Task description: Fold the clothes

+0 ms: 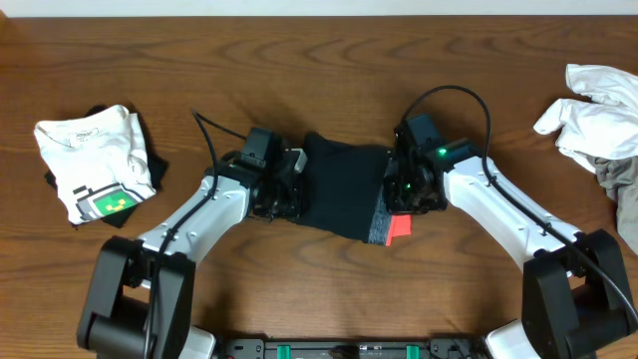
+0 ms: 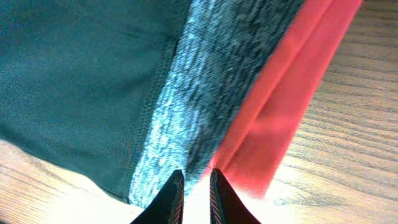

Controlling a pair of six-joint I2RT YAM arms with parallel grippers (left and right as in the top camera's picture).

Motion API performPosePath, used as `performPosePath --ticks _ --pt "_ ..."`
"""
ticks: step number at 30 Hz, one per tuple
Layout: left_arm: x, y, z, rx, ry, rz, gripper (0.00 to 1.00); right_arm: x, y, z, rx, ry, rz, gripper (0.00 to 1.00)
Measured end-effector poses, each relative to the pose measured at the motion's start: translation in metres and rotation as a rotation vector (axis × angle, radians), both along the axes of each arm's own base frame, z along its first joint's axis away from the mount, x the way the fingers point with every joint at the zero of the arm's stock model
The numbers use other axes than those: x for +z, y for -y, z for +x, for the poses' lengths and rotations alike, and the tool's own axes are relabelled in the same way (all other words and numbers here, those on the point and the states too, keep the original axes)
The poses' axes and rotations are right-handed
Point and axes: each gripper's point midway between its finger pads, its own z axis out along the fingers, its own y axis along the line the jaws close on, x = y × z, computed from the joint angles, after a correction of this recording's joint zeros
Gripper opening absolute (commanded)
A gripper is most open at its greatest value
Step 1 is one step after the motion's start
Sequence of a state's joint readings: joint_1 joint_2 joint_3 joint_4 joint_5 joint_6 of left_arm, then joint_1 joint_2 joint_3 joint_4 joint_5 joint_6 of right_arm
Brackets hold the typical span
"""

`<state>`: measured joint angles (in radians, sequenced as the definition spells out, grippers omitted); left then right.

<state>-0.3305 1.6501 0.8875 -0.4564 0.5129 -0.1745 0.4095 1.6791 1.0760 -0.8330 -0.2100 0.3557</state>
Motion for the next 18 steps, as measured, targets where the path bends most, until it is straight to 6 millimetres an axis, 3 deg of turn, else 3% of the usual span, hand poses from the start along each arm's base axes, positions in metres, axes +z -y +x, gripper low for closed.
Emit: performPosePath --ticks 7,18 --pt "-0.018 -0.012 0.001 0.039 -0.062 0.012 0.15 0.0 0.0 0.0 0.0 0.001 0.0 0.14" --pt "-0.017 -0.01 0.0 0.037 -0.069 -0.011 0.16 0.0 -0.001 0.002 0.0 0.008 0.004 0.14"
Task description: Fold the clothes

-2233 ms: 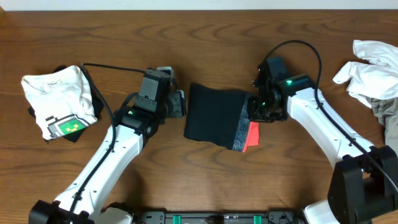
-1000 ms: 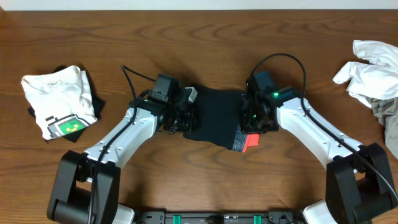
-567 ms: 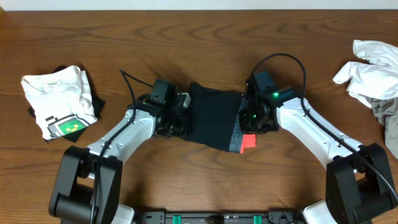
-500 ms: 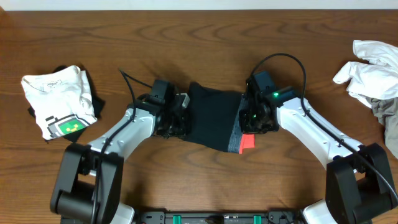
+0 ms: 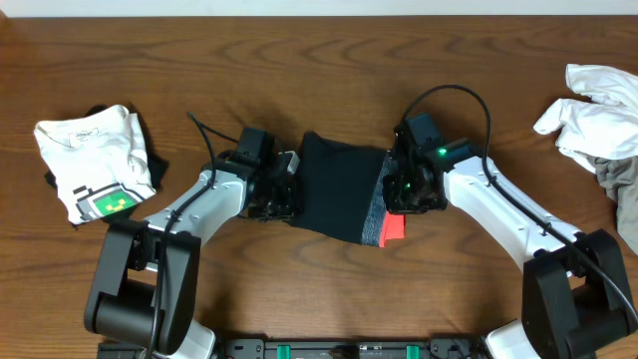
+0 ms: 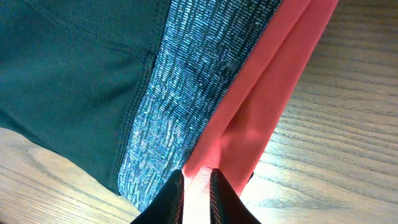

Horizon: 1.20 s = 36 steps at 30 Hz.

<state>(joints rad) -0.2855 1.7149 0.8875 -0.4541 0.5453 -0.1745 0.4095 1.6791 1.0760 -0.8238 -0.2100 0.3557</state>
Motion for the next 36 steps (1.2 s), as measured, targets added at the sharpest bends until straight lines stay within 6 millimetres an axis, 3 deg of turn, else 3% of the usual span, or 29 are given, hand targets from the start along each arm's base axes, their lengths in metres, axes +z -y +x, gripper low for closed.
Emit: performPosePath --ticks 4,7,14,18,22,27,32,36 --pt "0.008 0.003 0.0 -0.002 0.008 -0.027 0.29 0.0 -0.001 0.002 0.0 0.009 0.003 0.15" --pt "0.029 0.005 0.006 -0.009 0.08 -0.051 0.44 0.0 -0.002 0.002 0.0 0.008 0.007 0.15" --pt "0.117 0.01 0.059 0.008 0.498 -0.104 0.45 0.002 -0.006 0.001 0.004 0.003 0.034 0.14" --pt "0.132 0.012 0.088 0.031 0.628 -0.104 0.44 0.002 -0.007 0.001 0.005 0.002 0.041 0.14" --pt "0.115 0.016 0.114 0.052 0.667 -0.103 0.33 0.002 -0.009 0.001 0.006 0.0 0.05 0.14" --pt "0.073 0.02 0.134 0.077 0.632 -0.097 0.32 0.002 -0.012 0.001 0.013 0.005 0.055 0.14" --pt "0.028 0.019 0.132 0.102 0.529 -0.075 0.32 0.004 -0.028 0.002 0.05 0.037 0.078 0.14" --pt "0.005 0.015 0.12 0.105 0.44 -0.047 0.33 0.0 -0.033 0.008 0.051 0.06 0.087 0.14"
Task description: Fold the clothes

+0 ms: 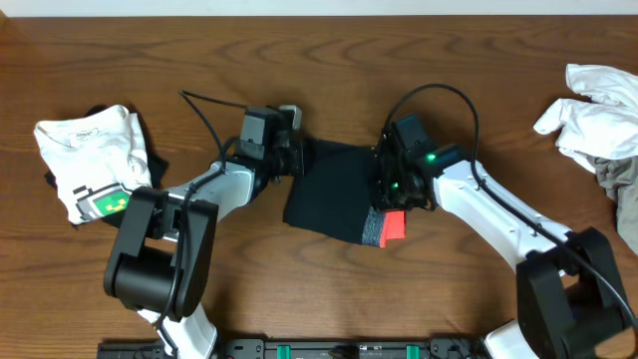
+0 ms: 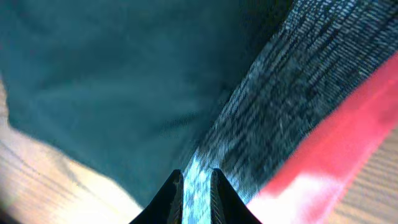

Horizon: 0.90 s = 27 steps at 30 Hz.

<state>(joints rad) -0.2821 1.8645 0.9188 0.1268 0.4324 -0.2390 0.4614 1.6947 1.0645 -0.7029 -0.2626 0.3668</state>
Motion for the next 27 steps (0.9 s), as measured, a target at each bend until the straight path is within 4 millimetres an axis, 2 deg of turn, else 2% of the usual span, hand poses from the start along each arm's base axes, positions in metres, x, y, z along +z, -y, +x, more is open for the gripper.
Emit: performPosePath --ticks 4,6,7,9,11,13,18,27 --pt "-0.011 -0.004 -0.014 0.0 -0.075 0.02 0.33 -0.025 -0.002 0.004 -0.001 -0.033 -0.014 0.12" --pt "-0.012 -0.005 -0.018 0.0 -0.105 0.028 0.3 -0.041 -0.004 0.004 -0.001 -0.061 -0.017 0.11" --pt "-0.013 -0.006 -0.02 0.0 -0.122 0.034 0.28 -0.043 -0.007 0.007 -0.001 -0.064 -0.007 0.11" --pt "-0.014 -0.008 -0.027 0.001 -0.163 0.045 0.19 -0.044 -0.01 0.012 -0.002 -0.051 0.005 0.11" --pt "-0.018 -0.014 -0.041 0.006 -0.239 0.063 0.06 -0.045 -0.013 0.017 -0.004 -0.042 0.022 0.15" --pt "-0.019 -0.017 -0.054 0.006 -0.301 0.073 0.06 -0.045 -0.016 0.024 -0.011 -0.028 0.041 0.21" --pt "-0.021 -0.023 -0.09 -0.005 -0.457 0.091 0.06 -0.043 -0.019 0.042 -0.014 0.031 0.073 0.29" --pt "-0.021 -0.024 -0.136 -0.02 -0.657 0.093 0.06 -0.04 -0.013 0.06 -0.009 0.063 0.107 0.32"
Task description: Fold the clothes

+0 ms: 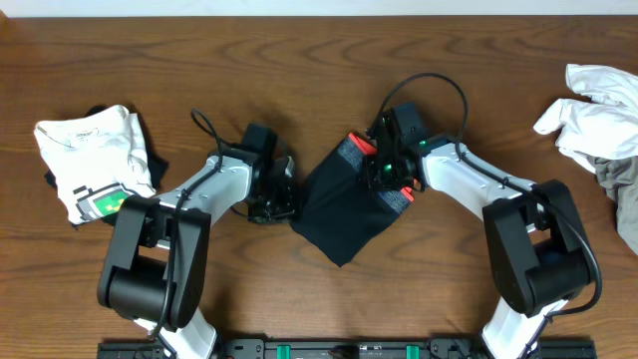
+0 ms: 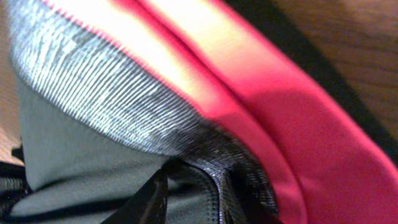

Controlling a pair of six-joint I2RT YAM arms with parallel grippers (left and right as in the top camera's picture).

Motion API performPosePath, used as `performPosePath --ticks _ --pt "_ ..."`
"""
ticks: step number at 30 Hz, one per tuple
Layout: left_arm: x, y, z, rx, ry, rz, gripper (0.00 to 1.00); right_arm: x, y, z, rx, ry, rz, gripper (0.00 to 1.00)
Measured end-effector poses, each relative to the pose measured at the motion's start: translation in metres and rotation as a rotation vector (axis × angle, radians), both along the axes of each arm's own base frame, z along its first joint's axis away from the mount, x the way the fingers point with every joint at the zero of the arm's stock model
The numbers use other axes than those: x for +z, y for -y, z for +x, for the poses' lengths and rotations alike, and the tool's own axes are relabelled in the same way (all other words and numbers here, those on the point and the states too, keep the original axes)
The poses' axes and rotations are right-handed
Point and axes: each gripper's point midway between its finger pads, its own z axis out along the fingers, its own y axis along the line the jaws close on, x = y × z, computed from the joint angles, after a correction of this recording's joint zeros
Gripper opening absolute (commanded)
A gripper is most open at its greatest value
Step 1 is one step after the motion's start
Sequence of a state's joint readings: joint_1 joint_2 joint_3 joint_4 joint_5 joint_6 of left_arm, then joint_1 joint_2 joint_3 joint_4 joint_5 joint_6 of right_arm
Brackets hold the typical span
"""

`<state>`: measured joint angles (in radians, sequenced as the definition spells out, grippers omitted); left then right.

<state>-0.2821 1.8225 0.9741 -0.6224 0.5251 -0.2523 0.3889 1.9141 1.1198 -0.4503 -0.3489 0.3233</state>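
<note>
Dark shorts (image 1: 337, 221) with a grey and red waistband (image 1: 351, 148) lie crumpled in a diamond shape at mid-table. My right gripper (image 1: 379, 170) is over their upper right part. In the right wrist view it (image 2: 189, 175) is shut, pinching the grey band (image 2: 112, 106) beside the red band (image 2: 273, 118), with dark cloth below. My left gripper (image 1: 274, 202) sits at the shorts' left edge. Whether it holds the cloth does not show.
A folded white T-shirt (image 1: 95, 165) with a green print lies on something dark at the far left. A heap of white and grey clothes (image 1: 598, 125) sits at the right edge. Bare wooden table (image 1: 199, 60) surrounds the shorts.
The waistband was at the shorts' near right corner; now it is raised and turned to the far side. The left gripper moved from the far left corner to the left edge, nearer me.
At first the shorts lay flat between both grippers, the right one shut by the waistband. A little later that stood almost the same. Then both grippers were farther back with the cloth skewed. Now the waistband end is turned over and the shorts form a diamond.
</note>
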Motion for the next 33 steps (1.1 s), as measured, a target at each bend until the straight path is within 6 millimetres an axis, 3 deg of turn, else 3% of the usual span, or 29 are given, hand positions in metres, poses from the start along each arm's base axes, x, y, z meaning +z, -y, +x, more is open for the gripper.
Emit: performPosePath --ticks 9,13,14,16,17,20,22,24,27,33 --pt "0.002 -0.002 -0.013 0.002 -0.038 0.006 0.06 0.012 0.01 0.0 0.03 -0.048 -0.057 0.37" --pt "0.015 -0.015 -0.025 0.001 -0.007 0.057 0.08 0.031 0.037 0.015 -0.017 0.005 -0.146 0.39" --pt "0.019 -0.016 -0.024 0.002 0.011 0.059 0.11 0.036 0.041 0.016 -0.026 0.015 -0.154 0.4" --pt "0.035 -0.016 -0.016 0.0 0.091 0.047 0.5 0.056 0.051 0.019 -0.046 0.052 -0.17 0.4" --pt "0.046 -0.015 -0.01 0.002 0.144 0.039 0.63 0.069 0.053 0.019 -0.052 0.078 -0.17 0.41" --pt "0.076 -0.014 0.006 0.007 0.294 0.014 0.76 0.113 0.058 0.013 -0.061 0.152 -0.161 0.41" --pt "0.089 -0.015 0.016 0.014 0.376 0.018 0.78 0.137 0.061 0.006 -0.064 0.19 -0.154 0.41" --pt "0.095 -0.017 0.024 0.023 0.426 0.03 0.78 0.148 0.064 -0.004 -0.062 0.187 -0.156 0.41" --pt "0.096 -0.019 0.033 0.03 0.464 0.045 0.78 0.145 0.069 -0.019 -0.052 0.133 -0.18 0.4" --pt "0.101 -0.012 0.068 0.012 0.605 0.034 0.78 0.12 0.063 -0.043 -0.012 0.055 -0.212 0.4"
